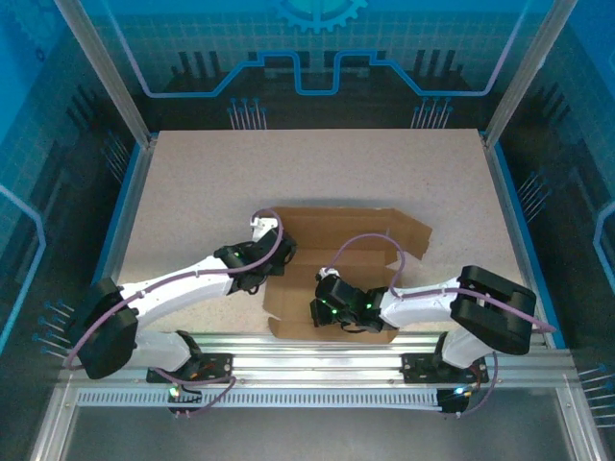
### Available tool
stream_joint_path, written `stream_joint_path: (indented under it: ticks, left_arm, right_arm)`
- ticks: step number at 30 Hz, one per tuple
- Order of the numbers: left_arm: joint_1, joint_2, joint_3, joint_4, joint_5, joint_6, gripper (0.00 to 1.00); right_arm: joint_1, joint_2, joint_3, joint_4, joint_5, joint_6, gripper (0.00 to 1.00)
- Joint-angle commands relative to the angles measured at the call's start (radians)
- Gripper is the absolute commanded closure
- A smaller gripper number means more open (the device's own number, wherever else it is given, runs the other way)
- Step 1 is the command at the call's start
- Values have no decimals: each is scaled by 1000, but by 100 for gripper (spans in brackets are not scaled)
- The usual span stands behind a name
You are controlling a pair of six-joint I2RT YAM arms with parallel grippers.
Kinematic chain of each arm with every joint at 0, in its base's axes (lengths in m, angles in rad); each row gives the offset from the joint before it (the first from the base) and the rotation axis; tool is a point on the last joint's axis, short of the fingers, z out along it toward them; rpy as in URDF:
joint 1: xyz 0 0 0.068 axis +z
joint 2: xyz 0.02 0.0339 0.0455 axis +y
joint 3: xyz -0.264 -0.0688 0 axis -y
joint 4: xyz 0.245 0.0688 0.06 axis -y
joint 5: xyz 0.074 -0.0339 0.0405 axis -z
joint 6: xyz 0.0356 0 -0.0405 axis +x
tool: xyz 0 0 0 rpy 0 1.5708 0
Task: Fold the paper box
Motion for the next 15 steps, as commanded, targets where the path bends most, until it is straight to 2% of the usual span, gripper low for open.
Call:
stream_joint_path:
  ticks: [1,15]
  left_arm:
    - [2,35,-21,-187,190,59,94]
    - [43,36,-25,-137,285,87,94]
  right_arm:
    - [1,41,0,10,-2,31,94]
    - [1,86,33,43,-15,13,95]
